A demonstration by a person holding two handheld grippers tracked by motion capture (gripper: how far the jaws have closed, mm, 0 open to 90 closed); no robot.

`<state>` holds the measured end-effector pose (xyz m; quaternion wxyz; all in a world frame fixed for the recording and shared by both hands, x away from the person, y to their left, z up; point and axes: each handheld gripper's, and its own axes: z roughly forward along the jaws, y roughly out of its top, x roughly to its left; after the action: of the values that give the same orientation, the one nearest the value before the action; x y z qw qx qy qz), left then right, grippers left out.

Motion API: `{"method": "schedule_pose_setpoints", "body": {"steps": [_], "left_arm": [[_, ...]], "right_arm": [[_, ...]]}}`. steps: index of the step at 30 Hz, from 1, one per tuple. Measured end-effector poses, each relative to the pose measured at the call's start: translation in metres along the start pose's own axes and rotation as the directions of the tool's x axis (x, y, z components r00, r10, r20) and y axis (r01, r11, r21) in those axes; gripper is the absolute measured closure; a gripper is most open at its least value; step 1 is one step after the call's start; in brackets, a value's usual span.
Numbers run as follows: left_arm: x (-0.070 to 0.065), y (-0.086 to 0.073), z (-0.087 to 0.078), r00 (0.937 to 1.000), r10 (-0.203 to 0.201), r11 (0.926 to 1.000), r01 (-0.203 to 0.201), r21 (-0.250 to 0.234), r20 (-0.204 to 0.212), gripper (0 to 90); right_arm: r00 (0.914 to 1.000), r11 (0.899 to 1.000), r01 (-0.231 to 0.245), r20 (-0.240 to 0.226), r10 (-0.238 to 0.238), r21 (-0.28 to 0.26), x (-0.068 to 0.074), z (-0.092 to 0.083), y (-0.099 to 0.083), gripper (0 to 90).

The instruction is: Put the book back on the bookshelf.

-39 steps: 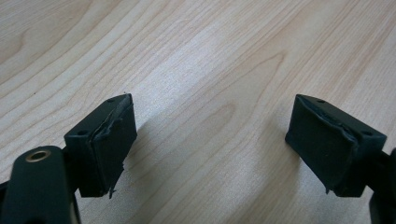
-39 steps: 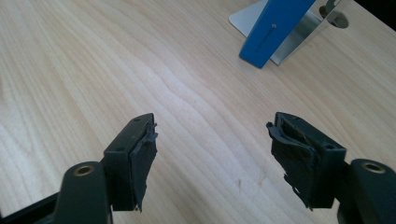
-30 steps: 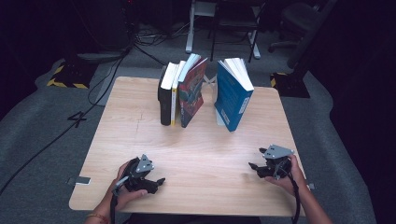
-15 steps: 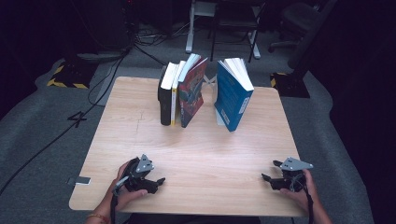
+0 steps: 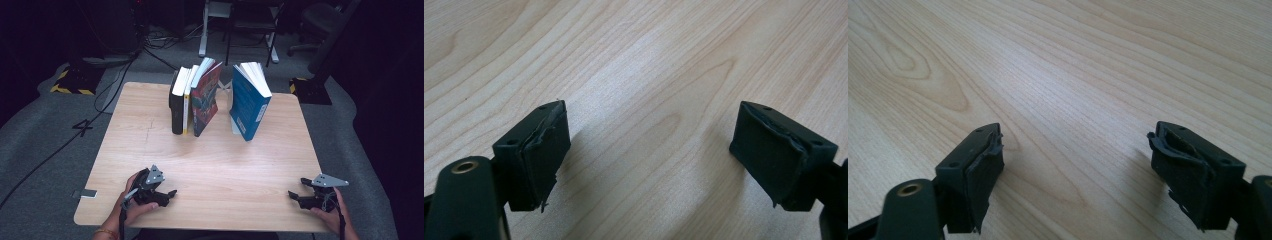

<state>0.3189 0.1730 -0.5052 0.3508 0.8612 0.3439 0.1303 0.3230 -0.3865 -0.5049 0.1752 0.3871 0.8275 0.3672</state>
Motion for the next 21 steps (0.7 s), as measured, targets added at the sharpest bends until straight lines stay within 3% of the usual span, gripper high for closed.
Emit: {"method": "schedule_pose_setpoints", "body": {"steps": [21], "left_arm": [[0.0, -0.0008, -0.0006, 0.9999, -0.011, 0.9999, 0.011, -0.002, -0.012, 15.9]], "right_arm": [[1.0, 1.0, -0.001, 0.004, 0.001, 0.001, 0.0001, 0.0001, 0.0, 20.1]]}}
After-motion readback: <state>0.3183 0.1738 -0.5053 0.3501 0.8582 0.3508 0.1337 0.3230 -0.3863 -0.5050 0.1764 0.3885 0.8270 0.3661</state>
